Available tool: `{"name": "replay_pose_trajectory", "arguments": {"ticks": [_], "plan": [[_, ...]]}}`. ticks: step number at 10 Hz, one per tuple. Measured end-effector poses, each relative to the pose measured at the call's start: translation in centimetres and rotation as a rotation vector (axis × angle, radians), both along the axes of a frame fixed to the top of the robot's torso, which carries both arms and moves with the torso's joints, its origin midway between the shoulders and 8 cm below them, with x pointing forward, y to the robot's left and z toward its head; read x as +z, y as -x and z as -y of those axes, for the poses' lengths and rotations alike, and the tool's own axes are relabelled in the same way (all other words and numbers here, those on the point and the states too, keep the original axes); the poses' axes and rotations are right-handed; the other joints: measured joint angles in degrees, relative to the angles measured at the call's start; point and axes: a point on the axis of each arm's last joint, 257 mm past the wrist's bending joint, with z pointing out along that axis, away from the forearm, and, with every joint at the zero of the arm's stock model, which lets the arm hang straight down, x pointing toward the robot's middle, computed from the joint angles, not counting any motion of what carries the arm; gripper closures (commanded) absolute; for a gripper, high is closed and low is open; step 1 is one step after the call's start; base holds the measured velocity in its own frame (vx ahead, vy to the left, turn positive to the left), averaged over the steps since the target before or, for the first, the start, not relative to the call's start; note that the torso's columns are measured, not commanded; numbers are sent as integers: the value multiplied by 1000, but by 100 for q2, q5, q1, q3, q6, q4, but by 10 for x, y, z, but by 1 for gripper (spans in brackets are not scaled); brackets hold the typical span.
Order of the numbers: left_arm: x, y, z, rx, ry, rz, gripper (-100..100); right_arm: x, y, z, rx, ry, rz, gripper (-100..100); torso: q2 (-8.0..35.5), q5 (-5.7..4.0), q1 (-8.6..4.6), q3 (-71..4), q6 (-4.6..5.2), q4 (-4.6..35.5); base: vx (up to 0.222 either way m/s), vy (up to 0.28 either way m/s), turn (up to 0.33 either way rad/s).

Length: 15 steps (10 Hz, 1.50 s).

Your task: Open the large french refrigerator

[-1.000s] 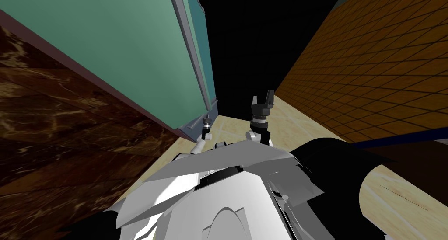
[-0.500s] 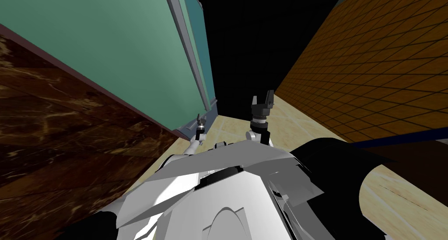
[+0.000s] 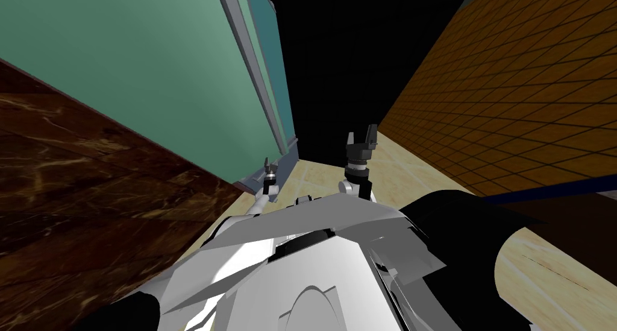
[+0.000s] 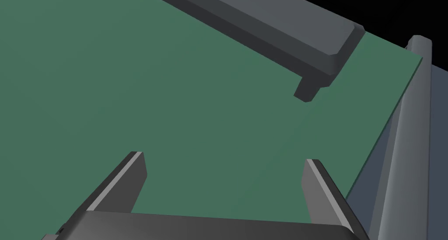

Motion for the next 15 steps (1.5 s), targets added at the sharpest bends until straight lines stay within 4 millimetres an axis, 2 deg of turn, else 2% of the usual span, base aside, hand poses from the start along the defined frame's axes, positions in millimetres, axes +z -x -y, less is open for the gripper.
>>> {"name": "replay_pose_trajectory", "arguments": {"ticks": [4, 9, 11, 14, 15], "plan": [[2, -2, -23, 76, 38, 1, -100, 0, 0, 0, 0, 0, 0, 0, 9, 3, 12, 5, -1, 2, 89, -86, -30], [1, 2, -64, 185, 71, 6, -100, 0, 0, 0, 0, 0, 0, 0, 6, 2, 10, 3, 0, 2, 78, -83, -29], [-1, 5, -65, 211, 109, 5, -100, 0, 0, 0, 0, 0, 0, 0, 11, 1, 8, 6, 0, 3, 67, -74, -24], [-5, 6, -54, 220, 153, -3, -100, 0, 0, 0, 0, 0, 0, 0, 24, 5, 24, 14, -2, 6, 24, -23, 3], [0, 0, -54, 218, 152, -1, -100, 0, 0, 0, 0, 0, 0, 0, 15, 5, 21, 9, 0, 6, 19, 1, 27]]}}
